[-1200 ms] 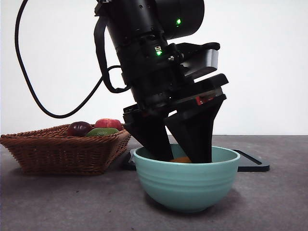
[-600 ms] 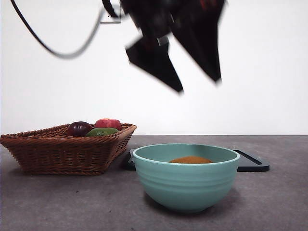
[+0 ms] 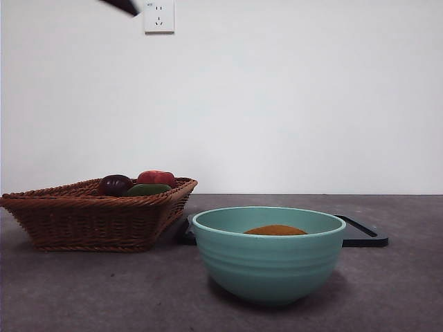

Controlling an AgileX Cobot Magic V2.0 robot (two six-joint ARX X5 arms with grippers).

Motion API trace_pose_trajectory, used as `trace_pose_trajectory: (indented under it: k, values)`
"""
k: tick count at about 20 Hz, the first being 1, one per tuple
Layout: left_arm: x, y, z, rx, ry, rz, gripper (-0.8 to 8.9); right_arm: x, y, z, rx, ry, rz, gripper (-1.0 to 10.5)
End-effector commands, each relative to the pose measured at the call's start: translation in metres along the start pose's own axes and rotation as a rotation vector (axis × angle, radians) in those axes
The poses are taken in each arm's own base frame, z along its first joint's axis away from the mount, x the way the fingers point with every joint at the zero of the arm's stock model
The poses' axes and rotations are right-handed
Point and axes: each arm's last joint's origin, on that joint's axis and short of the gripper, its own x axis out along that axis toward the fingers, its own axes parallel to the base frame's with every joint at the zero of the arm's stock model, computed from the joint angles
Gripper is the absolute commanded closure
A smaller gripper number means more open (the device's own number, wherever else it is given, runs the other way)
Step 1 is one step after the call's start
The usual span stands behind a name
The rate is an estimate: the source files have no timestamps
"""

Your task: Pick up the wifruite, put it on the bowl, pick up the plate, put it on desk

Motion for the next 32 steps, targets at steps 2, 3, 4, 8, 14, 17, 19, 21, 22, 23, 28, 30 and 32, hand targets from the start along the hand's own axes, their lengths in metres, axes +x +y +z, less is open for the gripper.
trace_pose_trajectory:
  k: [2,3,4,8,14,17,19,21,22,23,28,30,32]
  values:
    - [0.002,0.002,-0.036,-0.036,0.061,-0.075,4.38,-0.003,0.002,0.004,-0.017,-0.019,0.000,5.5]
    - [0.003,0.001,-0.047,-0.043,0.079,-0.119,4.38,-0.003,0.002,0.004,-0.017,-0.019,0.000,5.5]
    - [0.004,0.000,-0.058,-0.049,0.096,-0.168,4.38,-0.003,0.002,0.004,-0.017,-0.019,0.000,5.5]
    - [0.008,-0.004,-0.085,-0.077,0.192,-0.282,4.39,-0.003,0.002,0.004,-0.017,-0.019,0.000,5.5]
    - [0.008,-0.004,-0.086,-0.069,0.200,-0.284,4.39,-0.003,0.002,0.004,-0.016,-0.018,0.000,5.5]
    - [0.007,-0.004,-0.086,-0.069,0.200,-0.283,4.39,-0.003,0.002,0.004,-0.016,-0.018,0.000,5.5]
    - [0.007,-0.004,-0.086,-0.069,0.201,-0.283,4.39,-0.003,0.002,0.004,-0.014,-0.018,0.000,5.5]
    - [0.007,-0.004,-0.086,-0.069,0.201,-0.283,4.39,-0.002,0.002,0.004,0.002,-0.016,0.000,5.5]
    - [0.007,-0.004,-0.086,-0.069,0.200,-0.283,4.39,-0.001,0.001,0.005,0.021,-0.008,0.000,5.5]
    - [0.007,-0.004,-0.086,-0.069,0.200,-0.283,4.39,0.002,0.000,0.005,0.036,0.003,0.000,5.5]
    - [0.007,-0.004,-0.086,-0.069,0.200,-0.283,4.39,0.044,-0.019,-0.007,0.125,0.063,0.001,5.5]
    - [0.007,-0.004,-0.086,-0.069,0.200,-0.283,4.39,0.063,-0.026,-0.012,0.153,0.063,0.004,5.5]
    - [0.008,-0.004,-0.086,-0.068,0.199,-0.283,4.39,0.081,-0.031,-0.015,0.174,0.071,0.013,5.5]
